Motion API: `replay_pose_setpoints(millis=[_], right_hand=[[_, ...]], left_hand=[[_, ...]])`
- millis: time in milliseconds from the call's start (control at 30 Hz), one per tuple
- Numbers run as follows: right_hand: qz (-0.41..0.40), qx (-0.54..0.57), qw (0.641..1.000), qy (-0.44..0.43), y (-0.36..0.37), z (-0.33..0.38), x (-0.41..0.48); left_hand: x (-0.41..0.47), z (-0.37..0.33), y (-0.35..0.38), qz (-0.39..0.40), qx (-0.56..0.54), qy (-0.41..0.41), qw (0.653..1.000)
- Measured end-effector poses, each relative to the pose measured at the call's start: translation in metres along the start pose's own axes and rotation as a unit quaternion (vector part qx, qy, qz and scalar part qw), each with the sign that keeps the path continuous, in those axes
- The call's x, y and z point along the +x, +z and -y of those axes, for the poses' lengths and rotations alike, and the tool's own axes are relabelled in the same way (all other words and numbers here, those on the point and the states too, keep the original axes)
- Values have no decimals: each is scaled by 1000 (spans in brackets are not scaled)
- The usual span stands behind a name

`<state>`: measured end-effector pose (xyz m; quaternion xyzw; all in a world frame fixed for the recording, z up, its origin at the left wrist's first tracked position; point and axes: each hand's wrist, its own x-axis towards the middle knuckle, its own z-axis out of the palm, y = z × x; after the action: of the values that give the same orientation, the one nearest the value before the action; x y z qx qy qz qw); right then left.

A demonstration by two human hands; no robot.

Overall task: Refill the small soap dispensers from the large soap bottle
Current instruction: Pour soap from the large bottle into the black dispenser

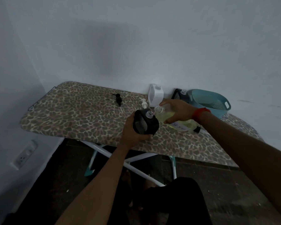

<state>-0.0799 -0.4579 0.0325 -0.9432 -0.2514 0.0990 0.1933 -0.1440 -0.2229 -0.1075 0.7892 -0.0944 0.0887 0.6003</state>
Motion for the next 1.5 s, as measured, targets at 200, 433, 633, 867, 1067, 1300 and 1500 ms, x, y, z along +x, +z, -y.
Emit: replay_pose_setpoints(millis=[200,433,633,867,1067,1300,1500], right_hand=[[18,-17,1000,-8,0,-2,6],[47,-47,998,-7,-2,2,11],[56,-56,997,-1,-5,8,14],[68,-98,993,8,-11,13,16],[75,-102,992,15,-12,18,14],[85,-126,988,18,-16,23,14],[94,-152,984,19,-20,26,15]], left_hand=[[4,6,-1,6,-3,-22,1000],[6,11,-3,22,16,-36,999],[7,12,-3,28,0,-46,999],[6,10,-3,28,-1,-45,999],[6,9,-3,30,-3,-59,998],[4,4,-3,21,-2,-57,998],[2,0,-3,29,-7,-57,998]])
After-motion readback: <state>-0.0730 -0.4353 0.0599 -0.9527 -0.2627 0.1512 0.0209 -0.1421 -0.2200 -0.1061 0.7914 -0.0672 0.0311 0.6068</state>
